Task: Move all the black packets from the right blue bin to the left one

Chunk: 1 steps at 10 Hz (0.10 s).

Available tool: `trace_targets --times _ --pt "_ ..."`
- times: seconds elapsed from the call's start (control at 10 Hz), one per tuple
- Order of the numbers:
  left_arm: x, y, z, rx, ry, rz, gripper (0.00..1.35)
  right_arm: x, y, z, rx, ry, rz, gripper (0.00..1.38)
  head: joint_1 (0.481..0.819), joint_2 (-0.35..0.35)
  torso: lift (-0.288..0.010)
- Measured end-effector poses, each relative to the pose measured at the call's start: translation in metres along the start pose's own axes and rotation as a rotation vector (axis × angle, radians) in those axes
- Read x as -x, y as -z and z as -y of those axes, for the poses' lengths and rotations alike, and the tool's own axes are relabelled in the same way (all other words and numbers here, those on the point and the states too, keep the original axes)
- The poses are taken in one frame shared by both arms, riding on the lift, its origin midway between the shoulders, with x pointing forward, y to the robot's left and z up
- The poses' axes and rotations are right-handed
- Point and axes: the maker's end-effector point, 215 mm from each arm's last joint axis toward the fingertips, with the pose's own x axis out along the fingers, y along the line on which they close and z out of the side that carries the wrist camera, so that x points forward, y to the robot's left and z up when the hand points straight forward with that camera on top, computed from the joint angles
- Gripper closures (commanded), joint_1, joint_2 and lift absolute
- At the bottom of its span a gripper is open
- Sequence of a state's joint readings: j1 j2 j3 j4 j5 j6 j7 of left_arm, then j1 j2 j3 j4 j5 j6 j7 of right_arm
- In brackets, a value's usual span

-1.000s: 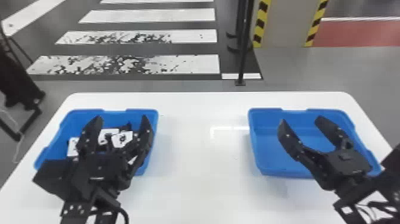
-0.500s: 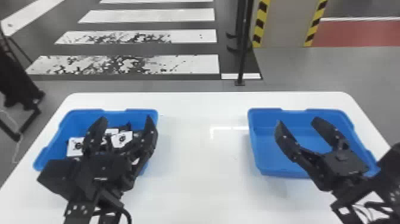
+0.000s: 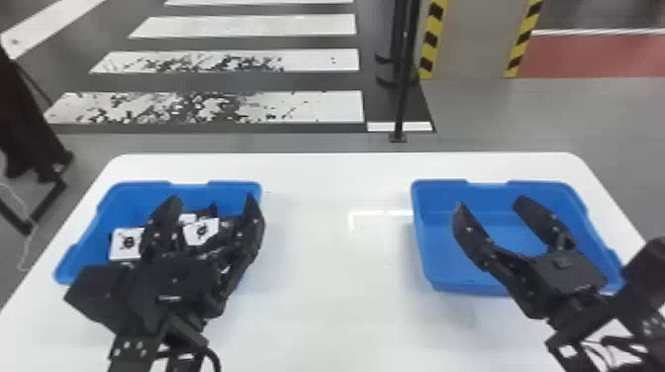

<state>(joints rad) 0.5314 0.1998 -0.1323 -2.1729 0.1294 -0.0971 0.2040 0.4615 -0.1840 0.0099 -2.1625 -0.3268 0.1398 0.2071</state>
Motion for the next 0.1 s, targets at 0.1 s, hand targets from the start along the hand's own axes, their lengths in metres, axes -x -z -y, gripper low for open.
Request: trace_targets --times 0.1 --pt "-0.0007 -0.0006 0.0026 0.002 0.006 0.003 0.17 0.0 0.0001 -0.0001 0.0 0.0 0.0 0.18 0.695 0.037 -0.168"
